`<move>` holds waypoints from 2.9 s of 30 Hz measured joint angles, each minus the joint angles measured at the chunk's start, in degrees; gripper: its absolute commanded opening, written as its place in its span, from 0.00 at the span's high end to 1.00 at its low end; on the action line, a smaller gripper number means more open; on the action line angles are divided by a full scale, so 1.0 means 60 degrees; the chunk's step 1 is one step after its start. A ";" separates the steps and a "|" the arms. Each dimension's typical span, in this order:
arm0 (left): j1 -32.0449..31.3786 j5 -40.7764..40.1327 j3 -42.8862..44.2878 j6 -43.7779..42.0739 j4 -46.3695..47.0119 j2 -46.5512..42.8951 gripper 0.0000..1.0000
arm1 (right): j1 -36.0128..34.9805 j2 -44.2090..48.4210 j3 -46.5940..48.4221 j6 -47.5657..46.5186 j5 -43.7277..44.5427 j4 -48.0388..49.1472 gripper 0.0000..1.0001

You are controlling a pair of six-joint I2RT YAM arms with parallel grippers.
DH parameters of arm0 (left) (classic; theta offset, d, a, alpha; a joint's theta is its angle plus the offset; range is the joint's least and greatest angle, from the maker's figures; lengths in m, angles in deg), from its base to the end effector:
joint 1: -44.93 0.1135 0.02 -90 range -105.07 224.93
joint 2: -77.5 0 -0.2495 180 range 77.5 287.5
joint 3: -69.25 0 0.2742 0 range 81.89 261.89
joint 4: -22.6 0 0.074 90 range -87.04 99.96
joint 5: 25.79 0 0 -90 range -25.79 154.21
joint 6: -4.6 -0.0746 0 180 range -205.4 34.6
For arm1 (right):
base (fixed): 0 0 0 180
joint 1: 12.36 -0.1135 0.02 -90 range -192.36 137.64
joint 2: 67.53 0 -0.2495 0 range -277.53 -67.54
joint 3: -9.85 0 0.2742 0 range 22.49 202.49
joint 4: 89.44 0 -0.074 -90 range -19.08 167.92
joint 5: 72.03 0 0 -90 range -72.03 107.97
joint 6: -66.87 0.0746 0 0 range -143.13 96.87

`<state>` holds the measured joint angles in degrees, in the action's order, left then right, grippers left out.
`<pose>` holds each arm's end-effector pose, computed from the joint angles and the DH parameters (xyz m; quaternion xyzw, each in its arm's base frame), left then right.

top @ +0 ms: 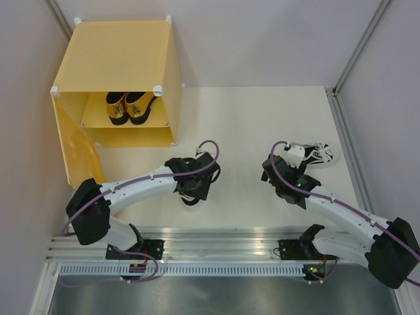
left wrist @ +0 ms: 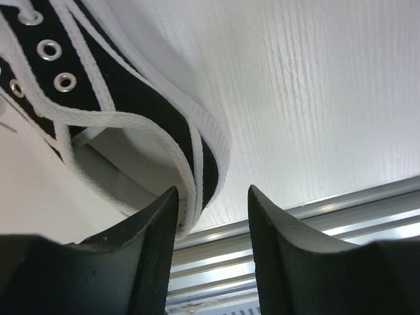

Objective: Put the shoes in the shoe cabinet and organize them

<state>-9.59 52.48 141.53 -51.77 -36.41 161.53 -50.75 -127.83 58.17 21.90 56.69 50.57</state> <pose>0.1928 -0.2444 0.1670 0.1610 0.9676 -0.0433 0.1895 0.2218 0.1162 0.1692 0.1595 0.8842 -0.0294 0.4380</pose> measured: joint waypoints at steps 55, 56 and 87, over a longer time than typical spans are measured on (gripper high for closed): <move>0.5836 -0.1246 -0.0659 -0.4681 0.3588 0.0652 0.98 | 0.0047 0.0317 -0.0969 -0.0222 -0.0277 0.0776 0.13; 0.5967 -0.1126 -0.0659 -0.4991 0.3697 0.0780 0.98 | 0.0051 0.0350 -0.0987 -0.0229 -0.0288 0.0780 0.14; 0.7056 -0.1388 -0.1468 -0.2980 0.4200 -0.1402 0.30 | 0.0066 0.0594 -0.1239 -0.0328 -0.0900 0.1071 0.14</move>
<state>32.75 44.15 132.72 -69.65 -11.21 153.11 -50.36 -124.26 50.74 19.94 51.29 56.99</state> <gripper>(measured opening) 0.709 0.863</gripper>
